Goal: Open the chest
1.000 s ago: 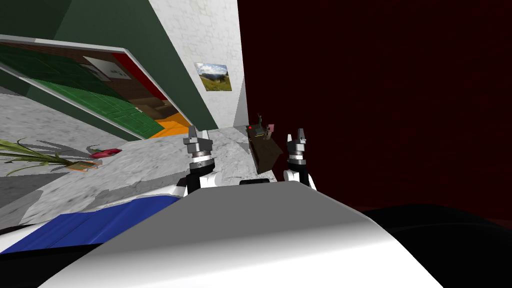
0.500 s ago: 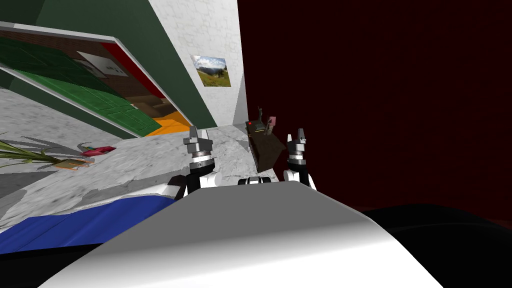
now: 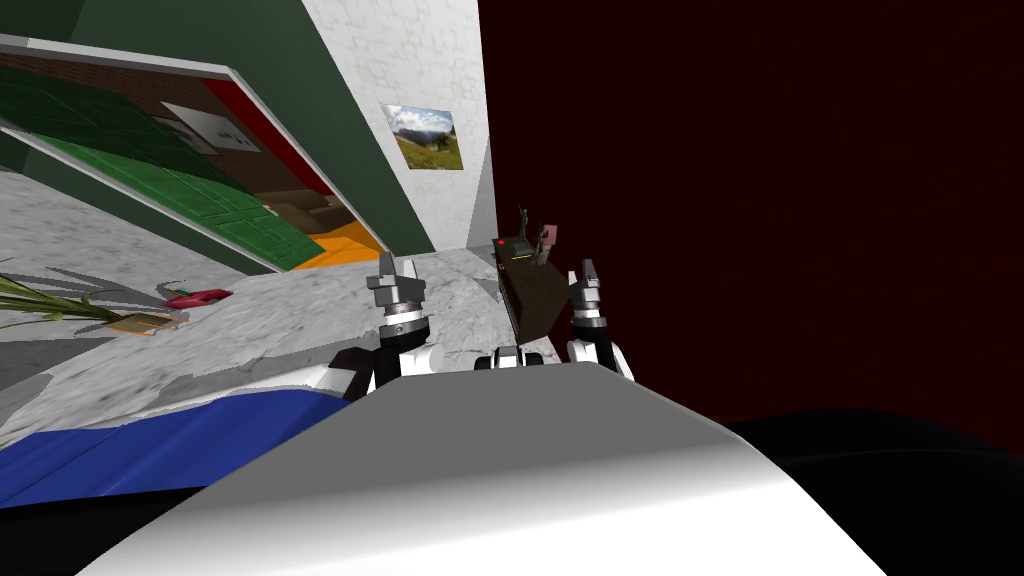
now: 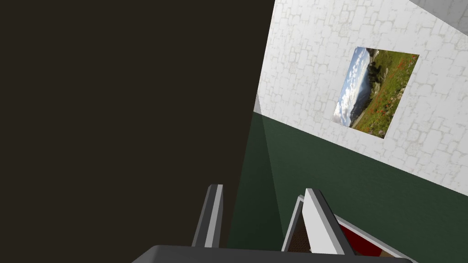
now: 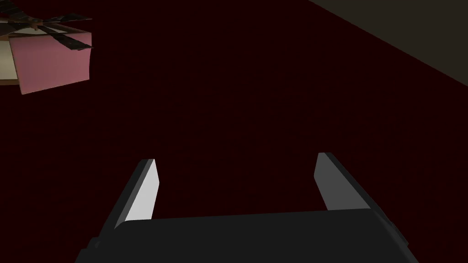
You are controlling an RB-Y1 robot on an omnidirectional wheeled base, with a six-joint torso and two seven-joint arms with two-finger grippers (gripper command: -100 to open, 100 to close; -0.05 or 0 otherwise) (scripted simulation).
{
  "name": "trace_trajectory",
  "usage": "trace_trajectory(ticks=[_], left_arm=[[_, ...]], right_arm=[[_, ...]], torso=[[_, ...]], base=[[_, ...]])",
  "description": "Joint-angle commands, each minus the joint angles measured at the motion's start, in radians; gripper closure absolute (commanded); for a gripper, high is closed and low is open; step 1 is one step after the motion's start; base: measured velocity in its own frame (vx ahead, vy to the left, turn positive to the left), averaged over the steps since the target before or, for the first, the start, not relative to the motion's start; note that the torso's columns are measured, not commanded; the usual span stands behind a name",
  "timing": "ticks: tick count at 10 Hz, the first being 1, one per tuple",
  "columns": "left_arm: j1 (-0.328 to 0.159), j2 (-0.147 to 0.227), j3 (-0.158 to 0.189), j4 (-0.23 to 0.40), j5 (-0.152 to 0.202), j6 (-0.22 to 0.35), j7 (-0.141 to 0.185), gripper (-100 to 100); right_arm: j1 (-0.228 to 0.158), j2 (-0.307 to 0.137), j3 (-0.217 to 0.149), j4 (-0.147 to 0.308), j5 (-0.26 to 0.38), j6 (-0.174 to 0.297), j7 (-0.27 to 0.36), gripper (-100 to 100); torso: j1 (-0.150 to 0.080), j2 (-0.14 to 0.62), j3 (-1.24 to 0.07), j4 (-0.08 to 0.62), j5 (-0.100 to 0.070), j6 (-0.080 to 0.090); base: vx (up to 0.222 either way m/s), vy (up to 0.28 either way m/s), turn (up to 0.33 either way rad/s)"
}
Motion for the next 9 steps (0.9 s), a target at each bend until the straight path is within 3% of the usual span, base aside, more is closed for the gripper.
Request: trace_trajectory(ticks=[1,9], left_arm=[[0.0,0.0,0.0,0.0,0.0,0.0,0.0,0],[0.0,0.0,0.0,0.0,0.0,0.0,0.0,0]], right_arm=[[-0.042,-0.051,0.012,0.057,0.031,0.036,0.073,-100],[-0.138,-0.113,0.063,0.188,0.124,0.127,0.277,-100]], torso=[[0.0,0.0,0.0,0.0,0.0,0.0],[-0.002,0.001,0.0,0.001,0.0,0.0]], base=[[0.04,0.065,0.047],[0.032,0.052,0.032]])
